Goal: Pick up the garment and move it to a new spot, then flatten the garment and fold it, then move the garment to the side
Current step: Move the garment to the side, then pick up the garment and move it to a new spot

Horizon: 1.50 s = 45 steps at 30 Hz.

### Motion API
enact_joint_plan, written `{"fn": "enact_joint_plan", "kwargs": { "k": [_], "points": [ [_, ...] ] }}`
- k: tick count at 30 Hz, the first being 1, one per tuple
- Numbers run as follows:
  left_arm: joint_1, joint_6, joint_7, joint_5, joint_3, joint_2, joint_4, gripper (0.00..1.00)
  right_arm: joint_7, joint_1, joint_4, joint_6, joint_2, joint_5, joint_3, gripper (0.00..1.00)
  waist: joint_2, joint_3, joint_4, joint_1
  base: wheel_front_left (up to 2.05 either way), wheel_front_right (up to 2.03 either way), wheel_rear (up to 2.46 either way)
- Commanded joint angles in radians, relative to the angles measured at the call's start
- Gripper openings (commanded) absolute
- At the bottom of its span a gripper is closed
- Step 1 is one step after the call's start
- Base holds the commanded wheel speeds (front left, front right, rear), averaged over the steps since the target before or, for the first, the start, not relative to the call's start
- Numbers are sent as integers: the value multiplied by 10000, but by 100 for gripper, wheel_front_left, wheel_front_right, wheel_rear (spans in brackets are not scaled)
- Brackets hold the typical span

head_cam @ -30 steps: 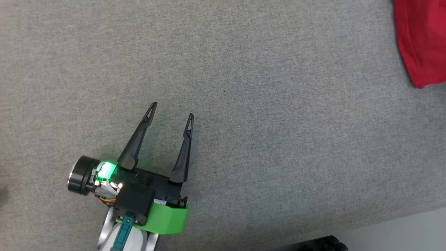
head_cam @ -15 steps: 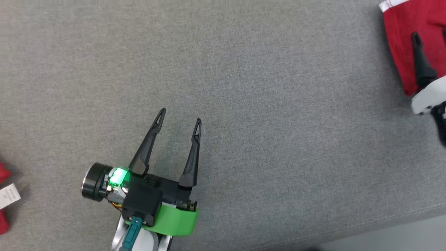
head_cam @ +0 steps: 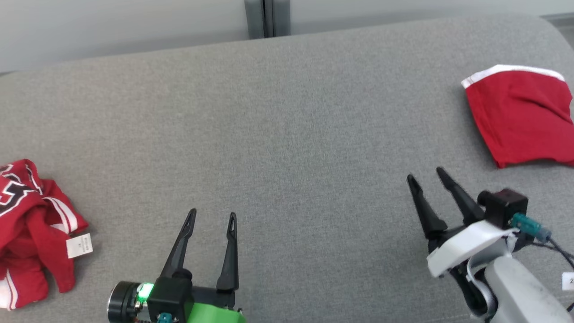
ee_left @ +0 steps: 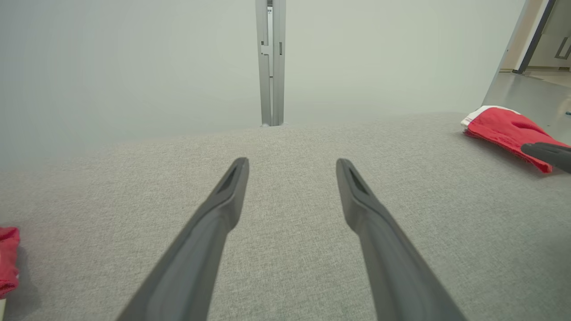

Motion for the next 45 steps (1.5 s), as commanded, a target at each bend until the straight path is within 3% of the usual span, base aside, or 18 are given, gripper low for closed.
{"fn": "enact_joint_plan", "kwargs": {
  "k": [1, 14, 24, 45],
  "points": [
    [334, 35, -3, -51, 122, -41, 71, 100, -30, 539, -250, -3, 138, -215, 23, 100, 0, -1604, 533, 0, 0, 0, 0],
    [1782, 32, -3, -47, 1281, -137, 223, 100, -30, 3261, -2787, -3, 1633, -2426, -1722, 100, 0, -2612, 368, 0, 0, 0, 0],
    [2428, -261, -2, -6, 1532, -158, 27, 100, -31, 4051, -3262, -1, 1601, -2652, -2243, 100, 0, -2744, 322, 0, 0, 0, 0],
    [1945, -362, -2, 61, 1619, -157, -91, 100, -31, 4161, -2985, -1, 1915, -2764, -2378, 100, 0, -2632, 332, 0, 0, 0, 0]
  ]
}}
